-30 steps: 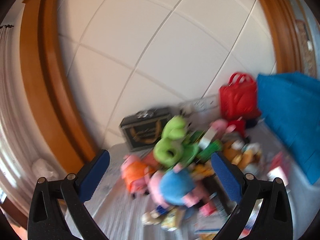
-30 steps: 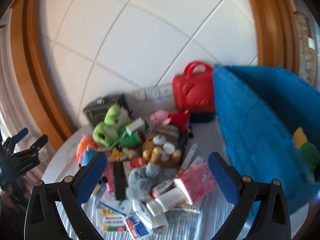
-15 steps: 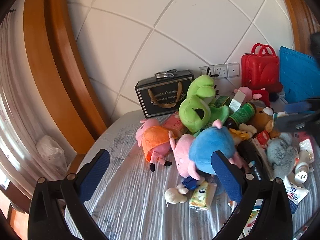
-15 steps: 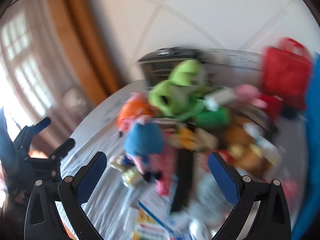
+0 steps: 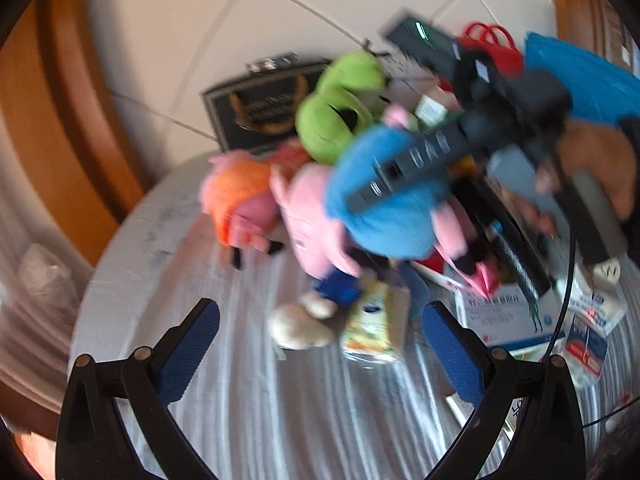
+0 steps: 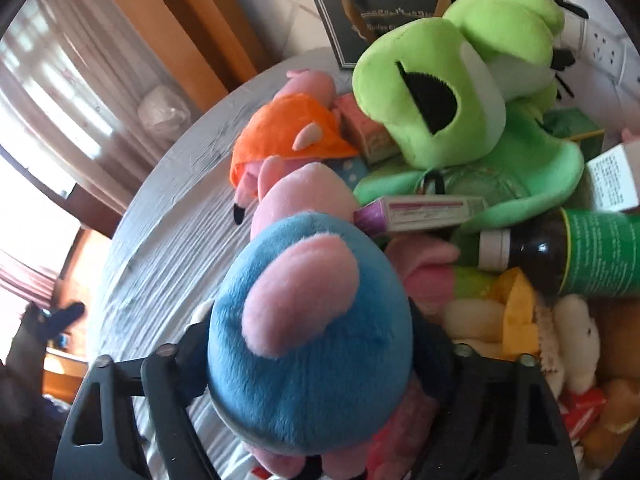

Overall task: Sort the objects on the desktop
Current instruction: 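Grasp a blue-and-pink pig plush with the right gripper while the left grasps a white plush with blue hat, then carry both plush toys over the blue crate and open both grippers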

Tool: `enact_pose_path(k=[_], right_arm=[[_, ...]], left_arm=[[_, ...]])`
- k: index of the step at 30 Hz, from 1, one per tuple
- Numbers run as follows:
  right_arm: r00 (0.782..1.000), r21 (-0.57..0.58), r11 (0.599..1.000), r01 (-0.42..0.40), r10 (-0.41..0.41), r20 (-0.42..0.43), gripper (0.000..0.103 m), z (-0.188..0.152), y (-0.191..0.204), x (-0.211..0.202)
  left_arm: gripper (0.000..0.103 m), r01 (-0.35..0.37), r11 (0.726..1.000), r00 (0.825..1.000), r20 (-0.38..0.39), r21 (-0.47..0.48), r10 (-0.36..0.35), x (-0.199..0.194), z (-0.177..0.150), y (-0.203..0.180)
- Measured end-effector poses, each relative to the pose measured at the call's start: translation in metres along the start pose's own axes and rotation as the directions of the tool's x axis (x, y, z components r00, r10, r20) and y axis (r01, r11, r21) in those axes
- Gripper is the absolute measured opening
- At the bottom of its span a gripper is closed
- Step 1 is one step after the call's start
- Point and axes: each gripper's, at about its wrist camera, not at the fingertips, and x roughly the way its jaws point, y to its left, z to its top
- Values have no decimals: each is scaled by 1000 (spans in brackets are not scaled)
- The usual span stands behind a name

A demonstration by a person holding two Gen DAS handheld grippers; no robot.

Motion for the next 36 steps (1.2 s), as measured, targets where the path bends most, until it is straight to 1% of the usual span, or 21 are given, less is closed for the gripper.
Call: enact_pose_path(k=[1,2,4,5,8,11,12,14,15,16,18,19,20,21,22,23,25,27,30,33,36], right_arm=[[1000,-9,1000,-8,8,7,67,0,0,-3],[1000,-9,1000,-18,18,11,65,0,0,-8],[999,-3,1000,-28,28,35,64,-2,-3,-17],[998,5,999,-35,35,51,64,-2,-6,-22],[993,44,997,-57,52,108,64,-4,-17,-45],[990,70,995,-71,62,126,65,-4,-22,-55],[990,79,994,-74,63,129,65,-4,-24,-57],[989,90,993,-74,62,134,65,-4,-24,-57],[989,98,992,-76,62,136,65,-5,-25,-58],[989,103,992,-78,64,136,65,-4,-25,-58],[988,112,990,-85,69,136,65,-3,-24,-57],[988,114,990,-86,70,138,65,-2,-24,-57],[987,113,990,-87,70,142,65,-3,-22,-59],[986,114,990,-86,68,149,65,-2,-21,-61],[986,113,990,-84,66,155,65,-3,-21,-64],[984,110,991,-80,61,168,65,-2,-19,-67],[981,110,991,-78,56,186,65,-5,-17,-73],[976,102,993,-66,43,214,65,-8,-13,-84],[966,96,994,-46,20,256,65,-18,-9,-107],[954,97,995,-26,-5,301,65,-34,-7,-139],[936,104,995,5,-41,349,65,-51,-1,-173]], left_arm=[[103,18,1000,1000,-6,11,-18,6,-3,-3],[103,36,999,999,-17,22,-36,13,-5,-5],[102,47,998,998,-40,46,-45,29,-7,-8],[102,45,997,998,-41,56,-43,34,-6,-6],[102,78,993,996,-43,83,-75,49,0,5],[97,106,981,994,-55,165,-98,66,4,16],[91,126,971,991,-73,205,-113,74,5,19],[84,178,952,981,-124,250,-151,90,4,25],[75,217,936,971,-160,276,-178,99,3,26],[69,247,922,962,-185,297,-198,105,1,27],[66,280,902,950,-231,330,-211,117,-4,27],[59,291,894,945,-246,340,-214,122,-8,24],[58,303,889,940,-263,344,-219,126,-10,24],[51,322,894,935,-251,313,-250,127,-9,27],[49,328,902,930,-260,280,-258,131,-8,30],[47,328,907,930,-257,264,-261,131,-7,31],[42,292,918,944,-232,268,-233,125,-9,28],[41,250,930,959,-201,270,-199,112,-11,24],[41,193,957,978,-120,215,-170,79,-5,22],[41,164,971,986,-19,176,-163,38,10,15],[41,151,971,983,75,186,-168,0,26,1]])
